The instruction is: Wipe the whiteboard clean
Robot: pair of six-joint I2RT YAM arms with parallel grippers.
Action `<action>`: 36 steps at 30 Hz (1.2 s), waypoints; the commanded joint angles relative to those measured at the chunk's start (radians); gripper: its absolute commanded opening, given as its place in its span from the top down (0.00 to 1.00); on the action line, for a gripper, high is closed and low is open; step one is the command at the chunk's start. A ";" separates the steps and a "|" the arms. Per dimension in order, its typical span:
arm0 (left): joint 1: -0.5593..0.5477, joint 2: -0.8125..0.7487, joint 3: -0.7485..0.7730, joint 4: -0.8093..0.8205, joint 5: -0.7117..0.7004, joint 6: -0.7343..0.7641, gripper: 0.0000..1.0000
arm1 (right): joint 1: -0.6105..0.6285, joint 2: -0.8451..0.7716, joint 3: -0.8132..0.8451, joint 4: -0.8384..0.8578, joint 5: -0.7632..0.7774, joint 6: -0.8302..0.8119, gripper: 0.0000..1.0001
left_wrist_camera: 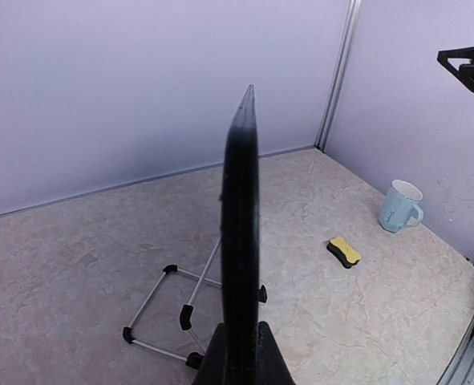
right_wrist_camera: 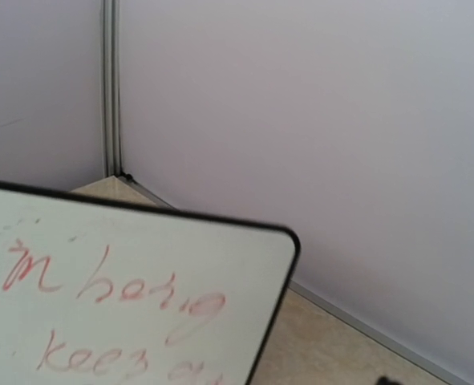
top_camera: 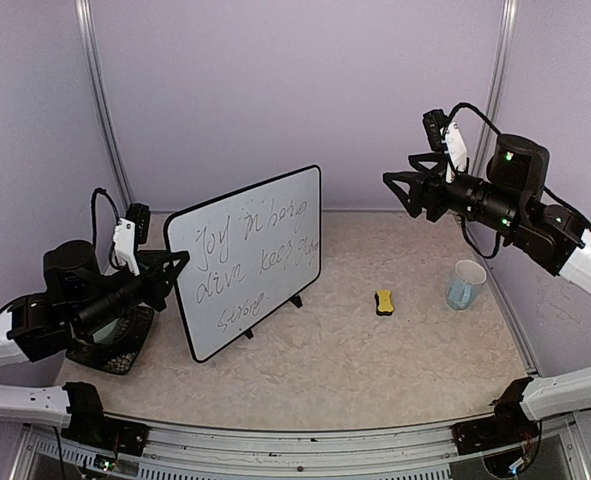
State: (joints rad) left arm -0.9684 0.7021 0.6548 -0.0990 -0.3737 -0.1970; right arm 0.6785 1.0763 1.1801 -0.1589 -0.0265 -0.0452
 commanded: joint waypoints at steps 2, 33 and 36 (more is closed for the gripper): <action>0.004 0.008 -0.031 0.070 -0.174 0.057 0.98 | -0.007 -0.012 -0.006 0.011 -0.009 0.008 0.27; -0.018 -0.153 -0.231 0.323 -0.247 0.180 1.00 | -0.007 -0.015 -0.016 0.017 -0.018 0.008 0.27; -0.018 -0.130 -0.207 0.313 -0.246 0.224 1.00 | -0.007 -0.013 -0.014 0.016 -0.019 0.008 0.27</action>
State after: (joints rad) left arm -0.9901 0.5659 0.3946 0.1562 -0.5323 -0.0956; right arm 0.6785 1.0729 1.1740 -0.1589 -0.0372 -0.0437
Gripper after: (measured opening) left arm 0.051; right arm 0.734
